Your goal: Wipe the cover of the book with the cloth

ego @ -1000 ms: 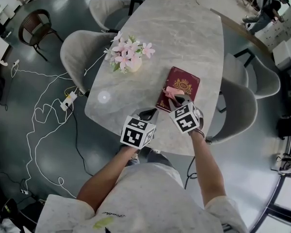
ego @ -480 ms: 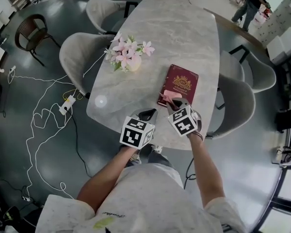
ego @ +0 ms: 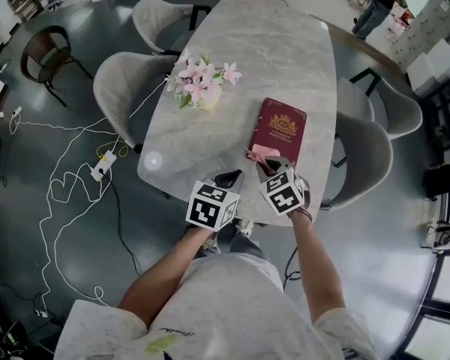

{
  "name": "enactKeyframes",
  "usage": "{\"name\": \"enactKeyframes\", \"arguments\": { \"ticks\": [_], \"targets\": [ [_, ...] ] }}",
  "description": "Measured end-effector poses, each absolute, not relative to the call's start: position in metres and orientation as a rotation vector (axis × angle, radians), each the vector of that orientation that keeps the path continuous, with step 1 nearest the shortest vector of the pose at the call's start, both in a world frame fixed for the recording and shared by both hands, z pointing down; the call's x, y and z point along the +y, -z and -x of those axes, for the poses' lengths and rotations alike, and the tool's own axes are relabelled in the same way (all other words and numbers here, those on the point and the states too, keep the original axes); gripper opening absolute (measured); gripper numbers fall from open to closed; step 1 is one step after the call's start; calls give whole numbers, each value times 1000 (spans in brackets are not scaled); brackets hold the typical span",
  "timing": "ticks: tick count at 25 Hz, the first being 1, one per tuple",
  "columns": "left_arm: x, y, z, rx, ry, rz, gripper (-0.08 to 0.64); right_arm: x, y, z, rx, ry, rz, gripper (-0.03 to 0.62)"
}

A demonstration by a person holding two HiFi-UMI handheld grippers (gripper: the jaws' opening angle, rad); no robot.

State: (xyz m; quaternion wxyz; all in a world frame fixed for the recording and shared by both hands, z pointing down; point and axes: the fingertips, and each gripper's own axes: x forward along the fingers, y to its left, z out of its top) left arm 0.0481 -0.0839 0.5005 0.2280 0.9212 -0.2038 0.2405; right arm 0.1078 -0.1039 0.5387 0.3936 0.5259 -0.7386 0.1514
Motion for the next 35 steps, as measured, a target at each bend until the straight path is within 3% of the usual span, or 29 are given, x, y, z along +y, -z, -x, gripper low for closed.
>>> {"name": "enactKeyframes", "arguments": {
  "ticks": [17, 35],
  "targets": [
    [-89, -495, -64, -557, -595, -2523, 8, -104, -502, -130, -1852, -293, -1315, 18],
    [-129, -505, -82, -655, -519, -2452, 8, -181, -467, -168, -1848, -100, -1107, 18]
  ]
}}
